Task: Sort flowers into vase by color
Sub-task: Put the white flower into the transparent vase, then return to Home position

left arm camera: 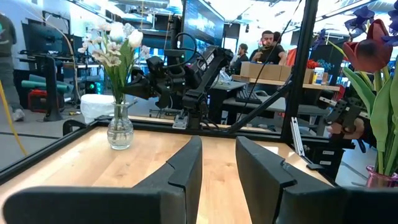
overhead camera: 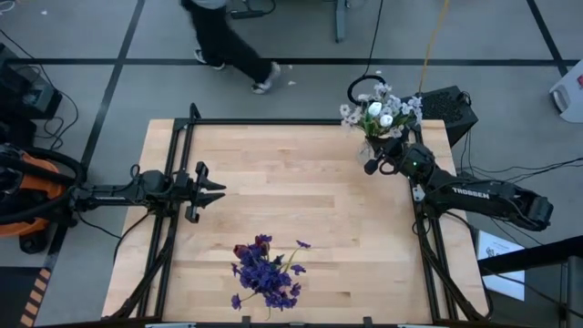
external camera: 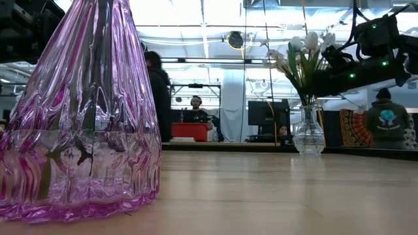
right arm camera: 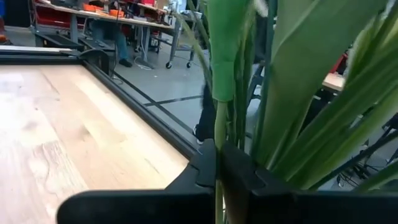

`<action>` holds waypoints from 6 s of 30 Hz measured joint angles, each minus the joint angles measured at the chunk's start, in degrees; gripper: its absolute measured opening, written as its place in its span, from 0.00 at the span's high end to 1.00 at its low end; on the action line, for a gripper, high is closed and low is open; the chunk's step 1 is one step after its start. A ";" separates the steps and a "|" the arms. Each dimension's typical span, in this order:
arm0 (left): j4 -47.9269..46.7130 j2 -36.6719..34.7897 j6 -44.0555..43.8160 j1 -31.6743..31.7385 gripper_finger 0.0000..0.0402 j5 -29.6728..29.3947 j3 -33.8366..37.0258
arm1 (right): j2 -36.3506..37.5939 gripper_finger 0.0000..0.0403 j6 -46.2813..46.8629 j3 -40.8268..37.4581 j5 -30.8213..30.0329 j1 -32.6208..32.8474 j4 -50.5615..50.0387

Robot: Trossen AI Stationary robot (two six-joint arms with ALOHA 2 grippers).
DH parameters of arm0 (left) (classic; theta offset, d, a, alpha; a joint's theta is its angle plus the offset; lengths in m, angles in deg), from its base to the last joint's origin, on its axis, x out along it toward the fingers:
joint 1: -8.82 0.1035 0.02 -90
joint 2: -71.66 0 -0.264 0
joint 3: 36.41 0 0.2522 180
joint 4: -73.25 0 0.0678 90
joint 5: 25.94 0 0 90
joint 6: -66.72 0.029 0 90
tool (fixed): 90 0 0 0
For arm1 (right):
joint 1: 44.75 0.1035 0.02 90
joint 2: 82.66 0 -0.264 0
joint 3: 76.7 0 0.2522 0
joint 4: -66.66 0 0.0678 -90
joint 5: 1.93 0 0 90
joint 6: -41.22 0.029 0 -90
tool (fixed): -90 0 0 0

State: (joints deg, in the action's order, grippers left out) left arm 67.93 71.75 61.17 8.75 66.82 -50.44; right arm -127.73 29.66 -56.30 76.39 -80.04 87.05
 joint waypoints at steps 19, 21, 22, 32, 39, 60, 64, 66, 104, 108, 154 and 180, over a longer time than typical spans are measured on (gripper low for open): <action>-0.01 0.00 -0.01 -0.01 0.75 0.00 0.01 | 0.03 0.79 -1.54 -0.94 -0.33 0.02 -0.35; -0.01 0.01 -0.01 -0.01 0.75 -0.01 0.02 | 0.16 0.75 -1.54 -0.94 -0.32 0.02 -0.44; -0.01 -0.01 -0.01 0.00 0.75 -0.01 0.02 | 0.26 0.74 -1.54 -0.94 -0.33 0.06 -0.60; -0.01 0.01 -0.01 0.00 0.75 -0.01 0.00 | 3.66 0.68 -1.33 -0.90 -0.35 0.15 -0.85; -0.01 -0.01 0.01 0.00 0.75 0.01 0.00 | 6.17 0.68 -1.29 -0.86 -0.37 0.15 -2.53; 0.00 -0.01 0.00 0.00 0.75 -0.01 0.02 | 14.33 0.68 3.74 -0.81 9.75 0.20 -1.80; 0.00 0.00 0.00 -0.02 0.75 -0.01 0.02 | 14.56 0.71 5.44 -0.81 14.68 0.20 -1.92; -0.01 0.00 -0.01 -0.01 0.75 -0.01 0.01 | 14.56 0.74 6.38 -0.81 17.00 0.20 -2.89; 0.01 -0.01 0.00 -0.02 0.75 -0.01 0.00 | 14.54 1.00 19.24 -4.43 11.38 30.69 -13.86; 0.00 0.00 -0.01 -0.02 0.75 -0.01 0.02 | 15.76 1.00 18.61 -4.70 11.28 31.30 -13.88; -7.45 0.21 -3.33 -0.02 0.75 -0.01 0.00 | 41.01 1.00 27.20 -4.68 0.92 36.53 -34.51; -7.49 0.27 -3.03 -0.02 0.75 -0.01 0.00 | 40.97 1.00 20.15 -4.68 7.50 36.52 -35.54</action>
State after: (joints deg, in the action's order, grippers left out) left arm 60.44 72.02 58.14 8.72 66.81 -50.44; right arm -86.76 49.81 -60.98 83.89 -43.52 51.51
